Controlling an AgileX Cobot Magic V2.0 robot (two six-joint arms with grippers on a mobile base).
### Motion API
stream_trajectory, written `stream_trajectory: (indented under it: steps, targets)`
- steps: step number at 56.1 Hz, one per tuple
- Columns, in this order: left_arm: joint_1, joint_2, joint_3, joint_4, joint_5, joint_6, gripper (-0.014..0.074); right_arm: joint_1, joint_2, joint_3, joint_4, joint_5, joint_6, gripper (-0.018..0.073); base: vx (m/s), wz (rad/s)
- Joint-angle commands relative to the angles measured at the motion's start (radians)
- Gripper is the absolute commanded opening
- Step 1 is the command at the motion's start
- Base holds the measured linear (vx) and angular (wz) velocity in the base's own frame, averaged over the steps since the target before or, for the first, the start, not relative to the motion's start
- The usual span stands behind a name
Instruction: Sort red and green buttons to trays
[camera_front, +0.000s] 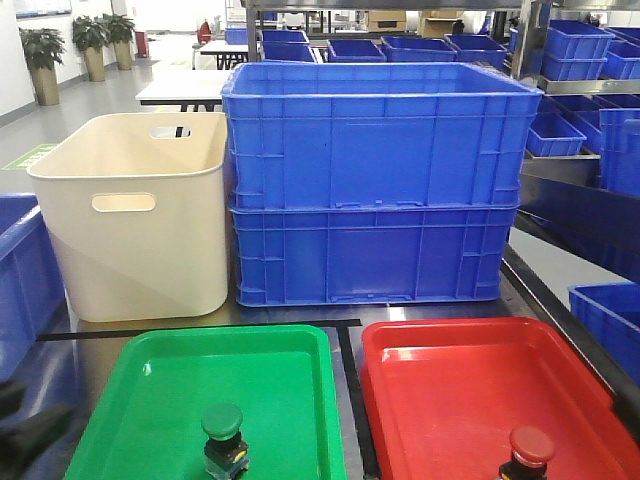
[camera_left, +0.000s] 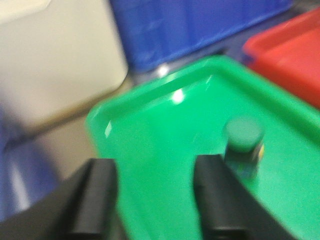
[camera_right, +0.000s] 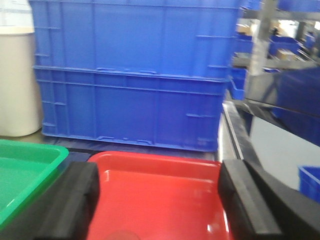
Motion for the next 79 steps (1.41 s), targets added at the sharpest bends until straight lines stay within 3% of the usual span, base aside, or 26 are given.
stream_trajectory:
  steps: [1,6,14,18,22,28,57,63,67,71,79]
  targets:
    - [-0.004,-0.081,-0.032,-0.094,0.111,-0.001,0.0188,-0.002,-0.097,-0.012,-0.143,-0.010,0.213,0.0426,0.00,0.00]
    - [-0.004,-0.147,-0.031,-0.196,0.220,0.023,-0.0008,-0.002,-0.169,0.023,-0.301,-0.060,0.388,0.0272,0.00,0.00]
    - [-0.004,-0.243,0.016,-0.291,0.220,0.116,-0.0005,-0.002,-0.233,0.063,-0.668,-0.234,0.607,-0.0007,0.00,0.00]
    - [-0.004,-0.290,0.064,-0.326,0.181,0.135,-0.0005,-0.002,-0.237,0.063,-0.805,-0.291,0.737,-0.0015,0.00,0.00]
    - [-0.004,-0.336,0.110,-0.325,0.120,0.138,-0.0005,-0.002,-0.237,0.063,-0.872,-0.293,0.838,-0.0013,0.00,0.00]
    - [-0.004,-0.379,0.143,-0.326,0.049,0.136,-0.0005,-0.002,-0.237,0.063,-0.892,-0.283,0.860,-0.0012,0.00,0.00]
    - [-0.004,-0.386,0.143,-0.324,0.051,0.135,-0.0004,-0.002,-0.236,0.067,-0.892,-0.287,0.858,-0.0012,0.00,0.00]
    - [-0.003,-0.388,0.153,-0.218,0.016,0.137,-0.0004,-0.002,-0.236,0.067,-0.892,-0.287,0.859,-0.0012,0.00,0.00]
    - [0.001,-0.416,0.185,-0.196,0.005,0.139,-0.0004,-0.002,-0.236,0.067,-0.892,-0.287,0.859,-0.0012,0.00,0.00]
    - [0.030,-0.481,0.267,-0.224,-0.018,0.172,-0.0004,-0.002,-0.236,0.067,-0.892,-0.286,0.859,-0.0012,0.00,0.00]
    - [0.119,-0.678,0.464,-0.401,-0.206,0.367,-0.0004,-0.002,-0.236,0.067,-0.892,-0.291,0.859,-0.0012,0.00,0.00]
